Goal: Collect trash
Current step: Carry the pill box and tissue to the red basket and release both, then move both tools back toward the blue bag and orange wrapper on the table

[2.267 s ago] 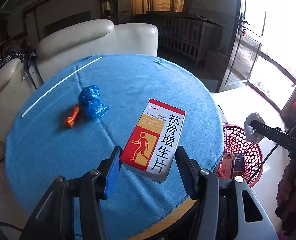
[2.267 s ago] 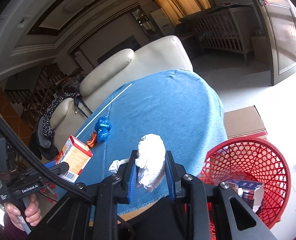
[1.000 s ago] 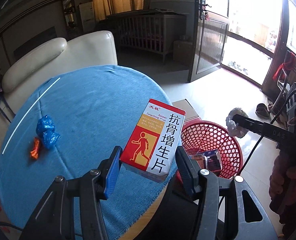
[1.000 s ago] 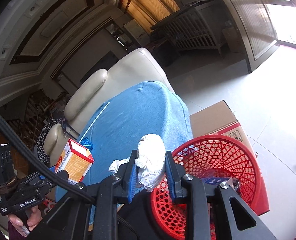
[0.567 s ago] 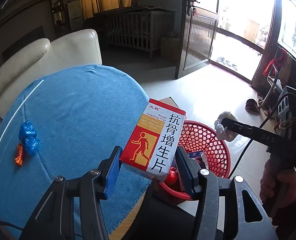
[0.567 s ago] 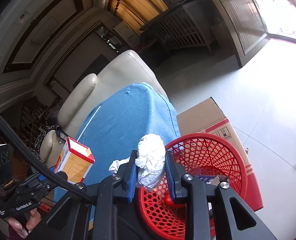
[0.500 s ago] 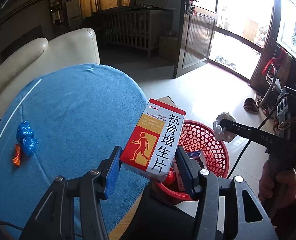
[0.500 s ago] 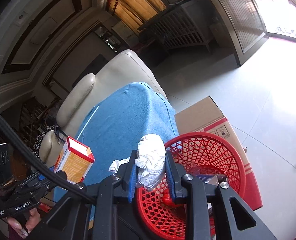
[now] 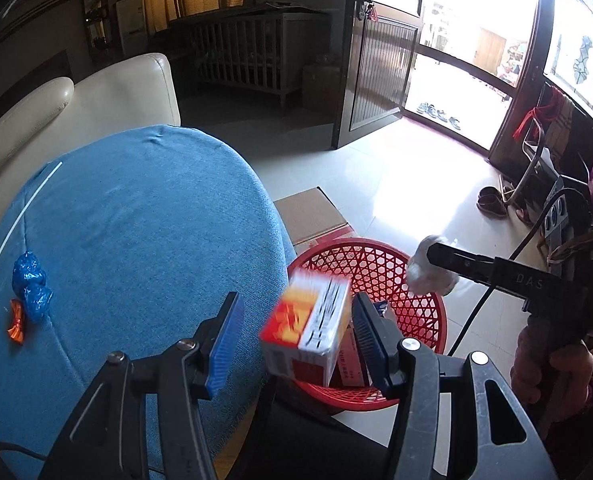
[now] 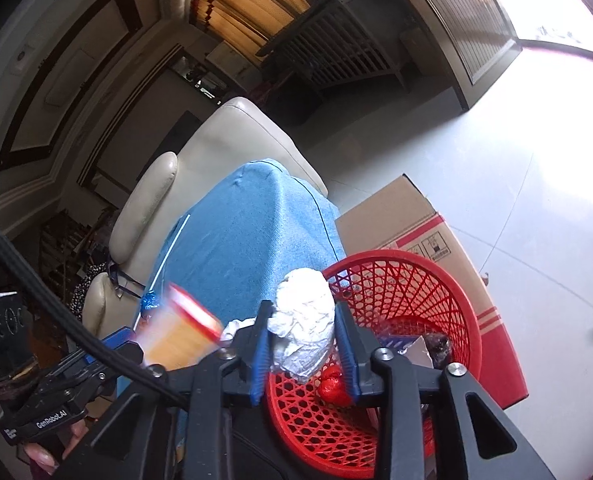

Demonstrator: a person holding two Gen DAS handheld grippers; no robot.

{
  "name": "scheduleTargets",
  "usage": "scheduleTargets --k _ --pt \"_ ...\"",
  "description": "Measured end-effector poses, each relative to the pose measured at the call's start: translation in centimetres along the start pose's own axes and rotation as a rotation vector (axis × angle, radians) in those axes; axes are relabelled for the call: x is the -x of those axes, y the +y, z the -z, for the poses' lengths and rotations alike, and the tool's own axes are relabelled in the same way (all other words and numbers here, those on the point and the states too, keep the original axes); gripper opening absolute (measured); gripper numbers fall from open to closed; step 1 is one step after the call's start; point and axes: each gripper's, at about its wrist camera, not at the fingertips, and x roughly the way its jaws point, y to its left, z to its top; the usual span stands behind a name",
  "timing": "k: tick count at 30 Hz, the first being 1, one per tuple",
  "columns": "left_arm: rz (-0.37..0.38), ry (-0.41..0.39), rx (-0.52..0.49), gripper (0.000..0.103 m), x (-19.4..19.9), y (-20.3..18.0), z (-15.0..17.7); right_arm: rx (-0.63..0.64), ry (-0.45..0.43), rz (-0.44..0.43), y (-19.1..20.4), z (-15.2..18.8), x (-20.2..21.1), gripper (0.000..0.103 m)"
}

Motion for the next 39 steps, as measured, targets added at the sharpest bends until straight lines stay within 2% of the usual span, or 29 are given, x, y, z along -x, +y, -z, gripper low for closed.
scheduleTargets --k 1,2,10,17,21,27,30,33,39 --pt "0.002 0.004 0.000 0.057 -0.1 0.0 0.0 -0.007 0.003 -0.004 -0.1 0.0 0.0 0.059" --pt "0.004 0.006 0.002 0.057 -0.2 -0.1 0.1 -0.016 -0.001 -0.010 -0.3 0.0 0.1 0.065" --pt "-0.008 0.010 0.036 0.057 0.0 1.1 0.6 0.006 -0.038 -0.005 0.3 -0.1 0.8 0.065" --pt "-0.064 0.005 0.115 0.060 1.2 5.3 2.5 0.032 -0.020 -0.010 1.6 0.1 0.0 0.065" --pt "-0.149 0.006 0.194 0.062 2.3 9.6 5.3 0.056 -0.006 -0.017 2.9 0.1 -0.7 0.065" --pt "-0.269 0.030 0.384 0.062 4.2 17.2 10.5 0.111 0.048 -0.017 5.4 0.8 -2.8 0.065" --pt "-0.359 0.025 0.452 0.062 5.7 20.7 12.7 0.143 0.085 -0.023 7.2 1.2 -4.4 0.065" --pt "-0.433 0.020 0.521 0.062 7.0 23.8 14.8 0.193 0.127 -0.042 9.6 1.6 -6.4 0.065" --pt "-0.493 -0.009 0.602 0.062 8.8 27.3 17.3 0.333 0.212 -0.102 17.0 2.7 -11.3 0.065"
